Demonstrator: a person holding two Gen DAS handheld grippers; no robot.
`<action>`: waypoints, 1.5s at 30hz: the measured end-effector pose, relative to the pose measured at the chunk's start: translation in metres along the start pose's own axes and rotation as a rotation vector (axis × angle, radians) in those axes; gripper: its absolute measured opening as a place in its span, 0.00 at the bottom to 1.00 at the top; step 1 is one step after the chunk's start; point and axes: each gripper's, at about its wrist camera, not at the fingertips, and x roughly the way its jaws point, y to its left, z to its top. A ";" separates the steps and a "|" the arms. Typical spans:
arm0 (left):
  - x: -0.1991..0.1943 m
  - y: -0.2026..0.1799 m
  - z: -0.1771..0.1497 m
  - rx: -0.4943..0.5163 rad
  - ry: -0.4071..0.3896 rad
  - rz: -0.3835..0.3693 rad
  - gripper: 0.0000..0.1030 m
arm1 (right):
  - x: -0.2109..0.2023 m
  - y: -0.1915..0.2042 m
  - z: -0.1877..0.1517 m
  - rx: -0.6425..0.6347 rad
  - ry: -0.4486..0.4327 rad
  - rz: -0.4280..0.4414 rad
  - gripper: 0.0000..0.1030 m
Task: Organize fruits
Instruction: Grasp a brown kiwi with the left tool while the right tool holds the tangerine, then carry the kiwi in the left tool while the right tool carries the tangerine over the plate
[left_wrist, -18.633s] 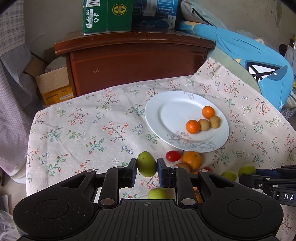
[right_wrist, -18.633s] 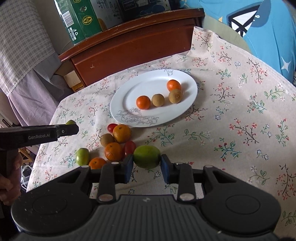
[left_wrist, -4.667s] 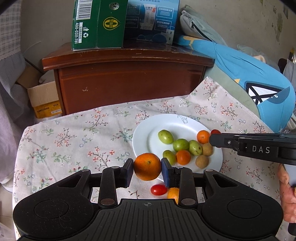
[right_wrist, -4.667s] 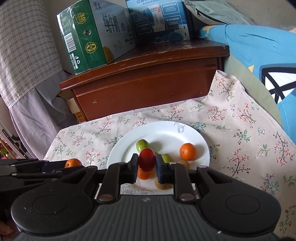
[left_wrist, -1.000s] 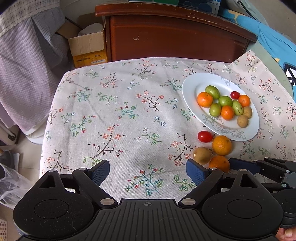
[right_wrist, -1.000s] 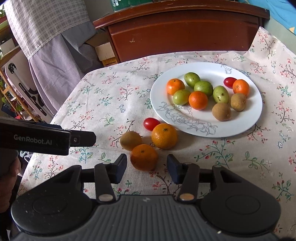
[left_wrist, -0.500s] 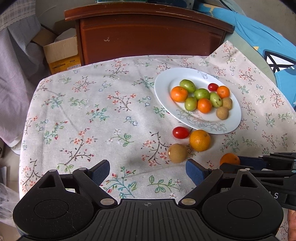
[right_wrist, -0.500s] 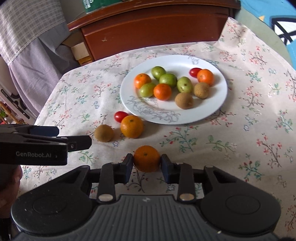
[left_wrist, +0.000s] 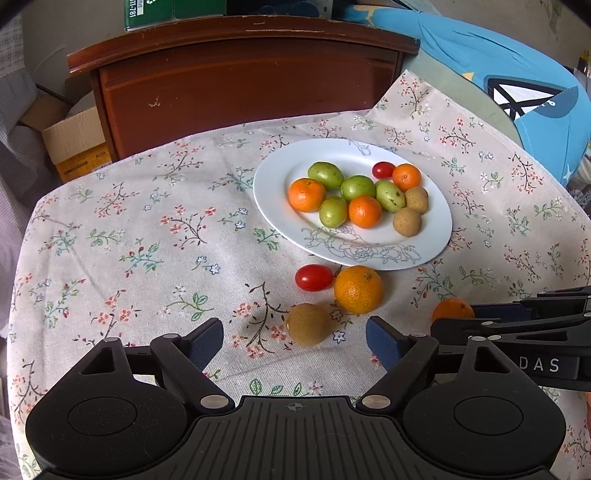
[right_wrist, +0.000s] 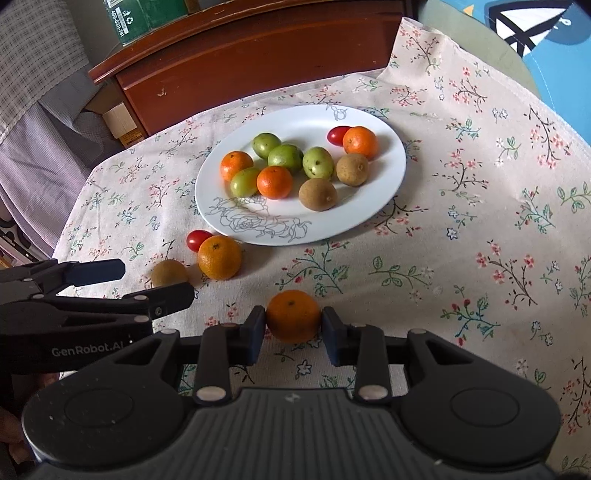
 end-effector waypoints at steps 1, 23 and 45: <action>0.002 -0.001 0.000 0.006 0.000 0.003 0.76 | 0.001 0.000 0.000 0.003 0.003 -0.001 0.33; 0.002 0.005 0.003 -0.039 -0.024 -0.021 0.23 | 0.001 -0.001 0.003 0.025 -0.005 0.020 0.32; -0.025 0.008 0.021 -0.062 -0.133 -0.008 0.23 | -0.022 0.002 0.023 0.027 -0.113 0.101 0.32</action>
